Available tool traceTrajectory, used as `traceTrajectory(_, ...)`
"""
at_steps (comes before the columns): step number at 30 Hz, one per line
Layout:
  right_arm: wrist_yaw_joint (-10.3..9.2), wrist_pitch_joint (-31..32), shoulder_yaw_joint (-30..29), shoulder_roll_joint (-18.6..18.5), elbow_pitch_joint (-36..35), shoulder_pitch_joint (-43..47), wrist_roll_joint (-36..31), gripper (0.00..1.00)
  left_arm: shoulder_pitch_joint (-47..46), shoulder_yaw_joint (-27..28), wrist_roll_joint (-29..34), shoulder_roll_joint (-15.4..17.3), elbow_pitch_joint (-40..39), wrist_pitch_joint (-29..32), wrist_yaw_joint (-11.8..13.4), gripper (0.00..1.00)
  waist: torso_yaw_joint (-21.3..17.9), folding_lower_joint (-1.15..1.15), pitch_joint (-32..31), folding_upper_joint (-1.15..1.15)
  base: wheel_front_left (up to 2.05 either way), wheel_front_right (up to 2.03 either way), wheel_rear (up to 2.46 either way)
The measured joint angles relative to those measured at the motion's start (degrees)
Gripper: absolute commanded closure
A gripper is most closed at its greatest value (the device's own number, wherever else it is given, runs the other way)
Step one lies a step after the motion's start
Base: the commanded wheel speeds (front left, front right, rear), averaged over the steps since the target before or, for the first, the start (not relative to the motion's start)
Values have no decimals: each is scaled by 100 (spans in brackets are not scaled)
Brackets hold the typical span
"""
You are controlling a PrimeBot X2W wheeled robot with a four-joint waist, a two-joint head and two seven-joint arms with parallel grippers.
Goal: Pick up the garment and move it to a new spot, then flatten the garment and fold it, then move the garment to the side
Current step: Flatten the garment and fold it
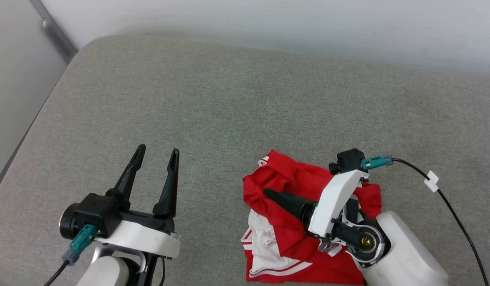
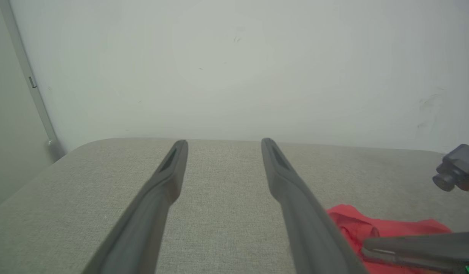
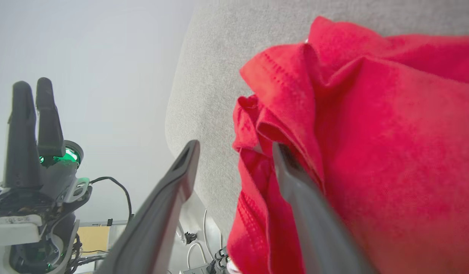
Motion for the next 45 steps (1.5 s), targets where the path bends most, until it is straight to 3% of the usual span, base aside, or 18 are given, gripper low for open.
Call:
traceTrajectory(8, 0, -366, 305, -285, -844, -34, -824, 0, 37, 120, 51, -47, 36, -2, -52, 0, -119, 0, -48, 0, 0, 0, 0)
traceTrajectory(10, 1, -851, 244, -599, -1143, 42, -1813, 0, 96, 191, 70, -67, 40, -2, -49, 0, -201, 0, -73, 0, 0, 0, 0)
traceTrajectory(14, 1, -1399, -279, -738, -1394, 399, -3130, 0, 130, 290, 111, -110, 65, -3, -43, 0, -328, 0, -132, 0, 0, 0, 0)
traceTrajectory(21, 1, -2196, -1713, -447, -2020, 1315, -4567, 0, 247, 479, 191, -141, 178, -12, -45, 0, -539, 0, -310, 0, 0, 0, 0)
traceTrajectory(27, 1, -2641, -2338, -189, -2718, 1963, -4968, 0, 461, 666, 310, -165, 265, -16, -41, 0, -676, 0, -514, 0, 0, 0, 0)
traceTrajectory(45, 1, -2546, -2642, 13, -3751, 3116, -5275, 0, 809, 704, 661, -257, 572, -18, -101, 0, -979, 0, -913, 0, 0, 0, 0)
